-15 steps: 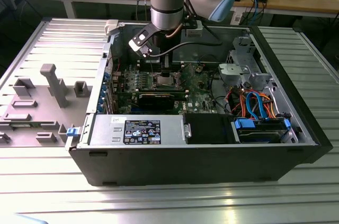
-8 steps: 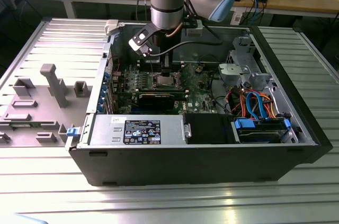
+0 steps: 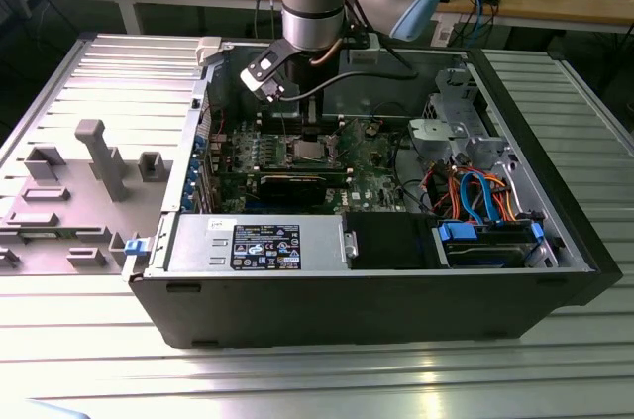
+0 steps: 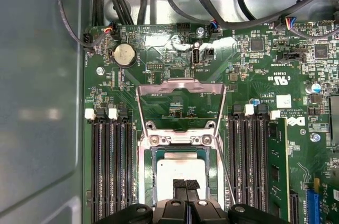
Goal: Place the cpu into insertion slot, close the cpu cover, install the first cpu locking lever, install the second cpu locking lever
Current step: 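Close the cpu cover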
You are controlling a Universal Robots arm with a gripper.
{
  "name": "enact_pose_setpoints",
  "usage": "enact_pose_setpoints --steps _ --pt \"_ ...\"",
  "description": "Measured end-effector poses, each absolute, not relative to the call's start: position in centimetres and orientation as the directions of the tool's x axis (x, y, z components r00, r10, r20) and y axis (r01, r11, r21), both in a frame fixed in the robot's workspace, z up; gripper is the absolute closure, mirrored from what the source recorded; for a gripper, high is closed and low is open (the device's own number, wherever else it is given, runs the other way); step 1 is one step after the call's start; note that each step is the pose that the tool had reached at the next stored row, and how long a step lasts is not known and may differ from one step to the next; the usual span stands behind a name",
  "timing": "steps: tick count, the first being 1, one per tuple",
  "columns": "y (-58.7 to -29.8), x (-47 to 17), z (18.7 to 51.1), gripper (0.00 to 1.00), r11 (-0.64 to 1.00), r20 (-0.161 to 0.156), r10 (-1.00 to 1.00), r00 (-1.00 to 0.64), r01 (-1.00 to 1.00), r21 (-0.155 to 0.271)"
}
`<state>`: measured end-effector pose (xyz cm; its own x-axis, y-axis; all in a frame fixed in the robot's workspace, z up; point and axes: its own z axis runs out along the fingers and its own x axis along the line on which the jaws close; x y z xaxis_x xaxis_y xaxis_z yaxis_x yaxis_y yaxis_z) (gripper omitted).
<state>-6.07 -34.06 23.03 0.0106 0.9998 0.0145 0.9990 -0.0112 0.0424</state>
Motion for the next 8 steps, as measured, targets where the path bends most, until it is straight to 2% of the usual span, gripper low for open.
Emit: enact_pose_setpoints --steps 8 --pt "-34.06 -6.07 23.51 0.89 -0.011 0.013 1.0 0.011 0.999 0.042"
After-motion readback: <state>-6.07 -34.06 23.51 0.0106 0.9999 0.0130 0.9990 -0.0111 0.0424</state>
